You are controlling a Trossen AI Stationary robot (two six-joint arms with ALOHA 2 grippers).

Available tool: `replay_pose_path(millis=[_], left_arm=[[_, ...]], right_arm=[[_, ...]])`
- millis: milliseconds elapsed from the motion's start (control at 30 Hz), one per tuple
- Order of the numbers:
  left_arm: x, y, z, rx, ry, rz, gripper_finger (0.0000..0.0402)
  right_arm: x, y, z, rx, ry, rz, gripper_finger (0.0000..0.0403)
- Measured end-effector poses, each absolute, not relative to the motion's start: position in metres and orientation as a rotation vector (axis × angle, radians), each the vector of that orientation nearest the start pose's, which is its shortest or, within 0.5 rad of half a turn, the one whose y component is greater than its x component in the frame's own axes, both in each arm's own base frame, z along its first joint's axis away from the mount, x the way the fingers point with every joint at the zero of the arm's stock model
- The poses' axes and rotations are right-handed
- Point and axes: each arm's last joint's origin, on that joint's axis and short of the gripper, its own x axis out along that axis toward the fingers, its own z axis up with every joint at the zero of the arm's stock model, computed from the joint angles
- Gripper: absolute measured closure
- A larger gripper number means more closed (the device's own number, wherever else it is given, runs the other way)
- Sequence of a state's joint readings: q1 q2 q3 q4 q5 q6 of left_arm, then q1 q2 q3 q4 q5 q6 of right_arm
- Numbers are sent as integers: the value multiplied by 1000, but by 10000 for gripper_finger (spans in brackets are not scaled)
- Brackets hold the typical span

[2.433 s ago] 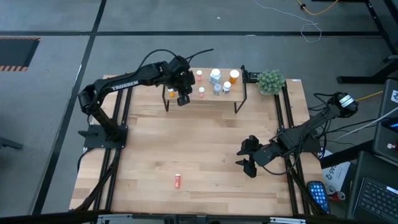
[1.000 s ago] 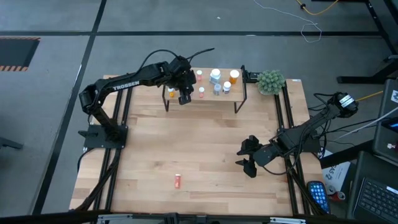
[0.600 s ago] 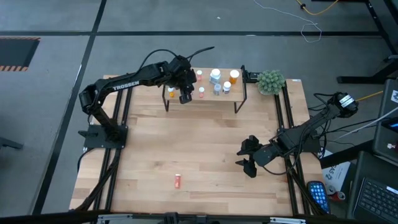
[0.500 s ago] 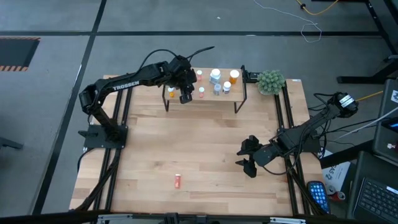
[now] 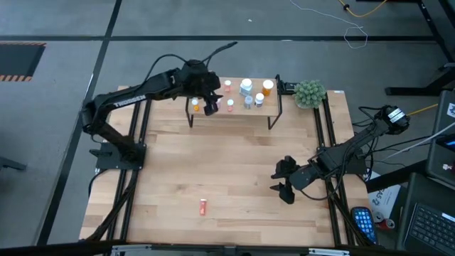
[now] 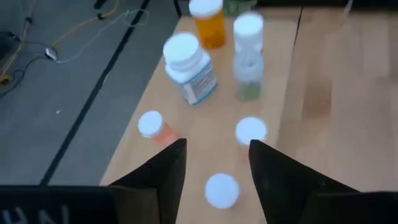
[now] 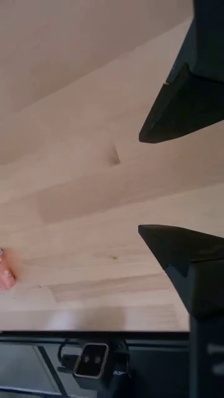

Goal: Pick and place medicine bottles onto shelf by color
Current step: Put the small light orange pill bottle on the shelf

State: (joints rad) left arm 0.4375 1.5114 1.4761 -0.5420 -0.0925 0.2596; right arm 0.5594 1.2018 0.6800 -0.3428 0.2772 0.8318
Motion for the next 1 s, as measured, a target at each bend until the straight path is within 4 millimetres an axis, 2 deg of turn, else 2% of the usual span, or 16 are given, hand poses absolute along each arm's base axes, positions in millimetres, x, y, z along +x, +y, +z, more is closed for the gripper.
replay_pose_path(millis=[167,300,467,667,867,1000], left_arm=[[293,116,384,33,545,402,234],[297,82,390,-45,508,239,234],[304,28,388,-116,536,70,238],[303,-42,384,-164,587,-112,238],[285,-109,384,-213,624,-271,238],[270,-144,378,-321,691,-222,238]], right_arm=[[198,116,207,446,857,-48,173],[198,117,207,454,872,-28,173],[197,117,206,456,877,-22,173],[198,118,207,486,869,-18,173],[198,129,219,423,806,28,173],[197,142,238,351,709,35,173]])
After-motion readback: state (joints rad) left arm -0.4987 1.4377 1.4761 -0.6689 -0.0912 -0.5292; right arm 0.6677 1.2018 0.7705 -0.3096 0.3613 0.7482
